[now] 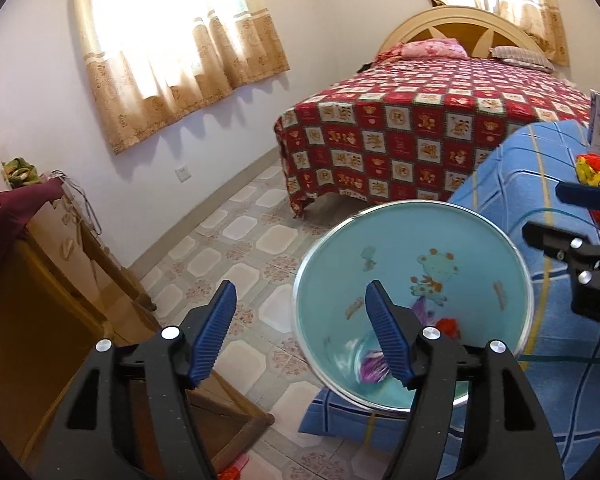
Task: Collect trash
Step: 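Carry both items over the blue bin and open both grippers to drop them, then grasp the orange-blue snack wrapper with the right gripper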
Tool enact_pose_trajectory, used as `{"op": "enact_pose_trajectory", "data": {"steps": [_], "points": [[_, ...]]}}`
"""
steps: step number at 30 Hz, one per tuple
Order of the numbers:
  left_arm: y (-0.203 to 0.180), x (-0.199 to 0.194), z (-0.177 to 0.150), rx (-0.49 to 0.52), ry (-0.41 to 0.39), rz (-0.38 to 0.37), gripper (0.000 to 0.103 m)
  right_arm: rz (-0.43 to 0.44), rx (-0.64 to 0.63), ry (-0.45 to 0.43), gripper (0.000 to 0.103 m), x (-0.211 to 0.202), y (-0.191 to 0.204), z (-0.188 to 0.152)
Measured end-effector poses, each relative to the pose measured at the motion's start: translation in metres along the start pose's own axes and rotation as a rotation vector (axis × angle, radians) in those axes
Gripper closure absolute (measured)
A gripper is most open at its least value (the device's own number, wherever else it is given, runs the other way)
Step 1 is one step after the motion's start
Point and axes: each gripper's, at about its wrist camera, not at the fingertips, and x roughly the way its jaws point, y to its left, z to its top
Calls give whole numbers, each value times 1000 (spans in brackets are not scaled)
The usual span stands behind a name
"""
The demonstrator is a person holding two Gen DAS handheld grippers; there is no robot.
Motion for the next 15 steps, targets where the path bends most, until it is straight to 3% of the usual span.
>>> {"op": "enact_pose_trajectory", "data": {"steps": [6, 15], "points": [[-30, -8, -9, 53, 8, -65, 32, -66, 30, -50, 35, -51, -27, -20], [-76, -14, -25, 135, 36, -145, 28, -311, 224, -77, 32, -126, -121, -80]]}}
